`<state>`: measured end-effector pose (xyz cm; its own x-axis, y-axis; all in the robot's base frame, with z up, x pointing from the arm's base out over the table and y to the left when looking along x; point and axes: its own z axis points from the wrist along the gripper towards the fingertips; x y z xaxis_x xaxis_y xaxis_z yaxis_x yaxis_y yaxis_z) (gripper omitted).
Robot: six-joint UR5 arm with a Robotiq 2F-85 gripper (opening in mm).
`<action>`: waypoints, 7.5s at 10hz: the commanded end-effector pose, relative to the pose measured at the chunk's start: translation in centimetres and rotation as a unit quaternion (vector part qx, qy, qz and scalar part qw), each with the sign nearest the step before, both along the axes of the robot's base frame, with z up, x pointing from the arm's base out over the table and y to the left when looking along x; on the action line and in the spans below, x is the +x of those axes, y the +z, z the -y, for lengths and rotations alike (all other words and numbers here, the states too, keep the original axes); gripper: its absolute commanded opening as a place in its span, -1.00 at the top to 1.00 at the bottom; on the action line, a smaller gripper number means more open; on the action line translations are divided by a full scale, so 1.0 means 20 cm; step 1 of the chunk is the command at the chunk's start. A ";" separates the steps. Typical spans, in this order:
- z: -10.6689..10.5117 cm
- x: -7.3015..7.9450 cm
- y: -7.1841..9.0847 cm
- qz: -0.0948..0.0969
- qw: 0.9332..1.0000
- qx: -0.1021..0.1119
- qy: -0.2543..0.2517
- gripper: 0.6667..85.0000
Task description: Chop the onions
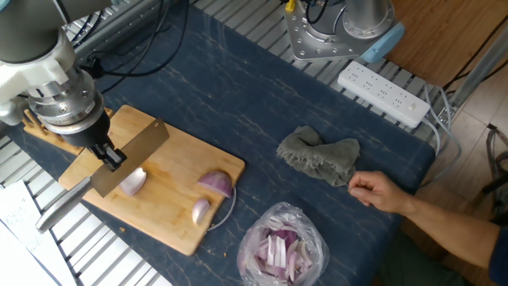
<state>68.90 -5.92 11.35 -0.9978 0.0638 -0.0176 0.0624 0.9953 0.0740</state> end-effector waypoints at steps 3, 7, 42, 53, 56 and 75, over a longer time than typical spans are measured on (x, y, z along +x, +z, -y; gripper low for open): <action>0.00 0.03 0.01 0.013 1.000 0.006 -0.007 0.99; -0.08 0.01 0.00 0.014 0.999 0.028 0.023 0.99; -0.04 0.10 -0.11 0.033 0.996 0.031 0.072 0.99; -0.05 0.18 -0.25 0.063 0.995 0.016 0.069 0.99; -0.02 0.19 -0.21 0.059 0.995 0.019 0.073 0.99; 0.06 0.20 -0.02 0.038 0.999 0.019 0.003 0.99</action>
